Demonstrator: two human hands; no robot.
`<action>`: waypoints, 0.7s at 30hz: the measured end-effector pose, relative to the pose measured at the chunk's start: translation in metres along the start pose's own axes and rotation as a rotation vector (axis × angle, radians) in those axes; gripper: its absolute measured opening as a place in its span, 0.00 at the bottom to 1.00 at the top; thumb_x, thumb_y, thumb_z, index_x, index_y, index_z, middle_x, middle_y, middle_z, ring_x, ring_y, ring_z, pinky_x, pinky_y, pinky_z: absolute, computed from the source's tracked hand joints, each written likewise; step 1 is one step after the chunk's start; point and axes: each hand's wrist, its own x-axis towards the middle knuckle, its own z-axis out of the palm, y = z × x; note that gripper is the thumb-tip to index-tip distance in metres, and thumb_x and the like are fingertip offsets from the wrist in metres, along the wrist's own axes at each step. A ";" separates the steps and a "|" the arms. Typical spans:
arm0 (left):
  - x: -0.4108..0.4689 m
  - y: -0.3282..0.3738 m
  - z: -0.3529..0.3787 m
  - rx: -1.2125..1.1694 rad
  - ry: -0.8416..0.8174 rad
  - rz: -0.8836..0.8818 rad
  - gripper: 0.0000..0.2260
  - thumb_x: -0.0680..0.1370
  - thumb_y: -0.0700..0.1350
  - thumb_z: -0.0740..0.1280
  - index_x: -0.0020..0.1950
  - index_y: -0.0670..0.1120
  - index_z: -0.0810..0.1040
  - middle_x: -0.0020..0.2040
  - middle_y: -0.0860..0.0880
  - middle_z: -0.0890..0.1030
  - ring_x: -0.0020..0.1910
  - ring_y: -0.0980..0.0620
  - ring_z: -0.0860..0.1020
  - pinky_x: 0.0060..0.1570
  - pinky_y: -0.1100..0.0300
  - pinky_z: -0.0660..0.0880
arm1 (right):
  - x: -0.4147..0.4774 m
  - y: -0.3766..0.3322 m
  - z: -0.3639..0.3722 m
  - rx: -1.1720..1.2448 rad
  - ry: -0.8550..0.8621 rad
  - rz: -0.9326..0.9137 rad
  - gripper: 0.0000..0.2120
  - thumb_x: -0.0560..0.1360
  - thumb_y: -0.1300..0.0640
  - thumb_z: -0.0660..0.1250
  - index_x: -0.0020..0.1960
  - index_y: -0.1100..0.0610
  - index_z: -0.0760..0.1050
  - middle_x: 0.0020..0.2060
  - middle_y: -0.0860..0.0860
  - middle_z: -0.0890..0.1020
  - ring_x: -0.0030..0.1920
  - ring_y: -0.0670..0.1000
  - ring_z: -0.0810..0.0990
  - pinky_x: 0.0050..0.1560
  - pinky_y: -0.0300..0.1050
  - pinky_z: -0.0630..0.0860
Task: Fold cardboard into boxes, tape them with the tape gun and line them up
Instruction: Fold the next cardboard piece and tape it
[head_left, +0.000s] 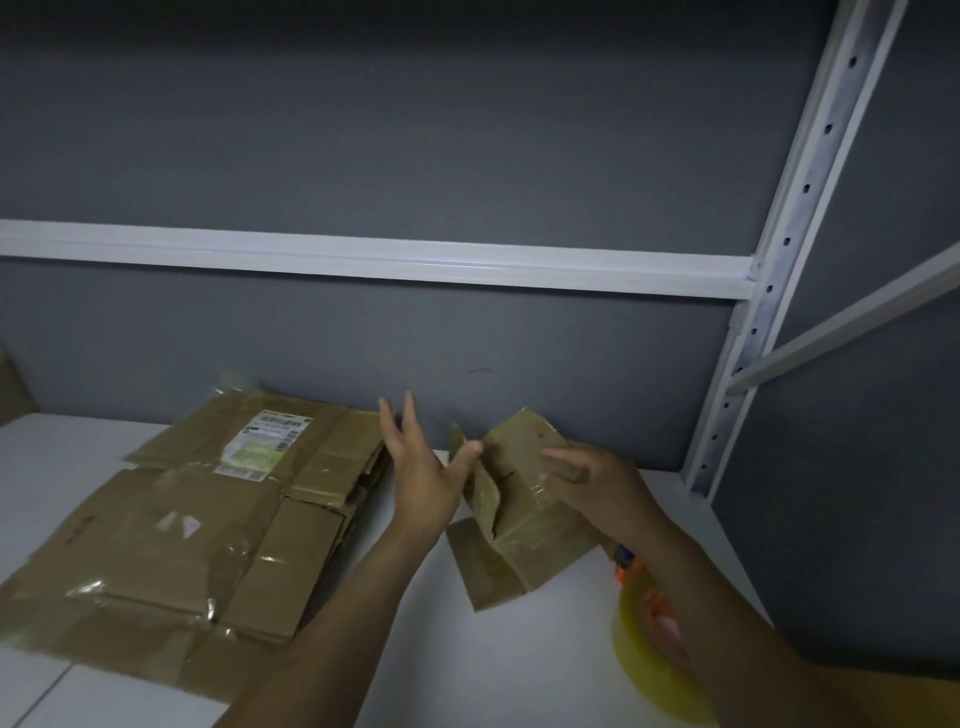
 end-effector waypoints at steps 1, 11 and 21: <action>0.001 -0.001 0.004 0.053 -0.026 -0.005 0.42 0.74 0.57 0.70 0.79 0.47 0.50 0.78 0.50 0.46 0.75 0.54 0.52 0.71 0.59 0.53 | -0.002 -0.003 0.002 0.026 0.007 -0.005 0.18 0.74 0.47 0.69 0.63 0.46 0.77 0.62 0.42 0.75 0.61 0.40 0.71 0.53 0.27 0.65; -0.006 -0.002 -0.007 0.300 -0.266 -0.169 0.29 0.74 0.59 0.69 0.74 0.54 0.66 0.60 0.51 0.79 0.59 0.50 0.77 0.56 0.55 0.74 | -0.005 0.021 0.022 0.090 0.197 0.051 0.06 0.75 0.56 0.68 0.43 0.56 0.81 0.44 0.49 0.78 0.49 0.50 0.78 0.42 0.33 0.71; -0.046 0.004 0.006 0.811 -0.107 0.226 0.15 0.79 0.57 0.59 0.55 0.53 0.82 0.65 0.47 0.73 0.59 0.47 0.74 0.51 0.55 0.70 | -0.021 0.016 0.017 -0.032 -0.109 0.050 0.18 0.78 0.46 0.63 0.67 0.45 0.73 0.76 0.45 0.54 0.74 0.46 0.56 0.69 0.41 0.58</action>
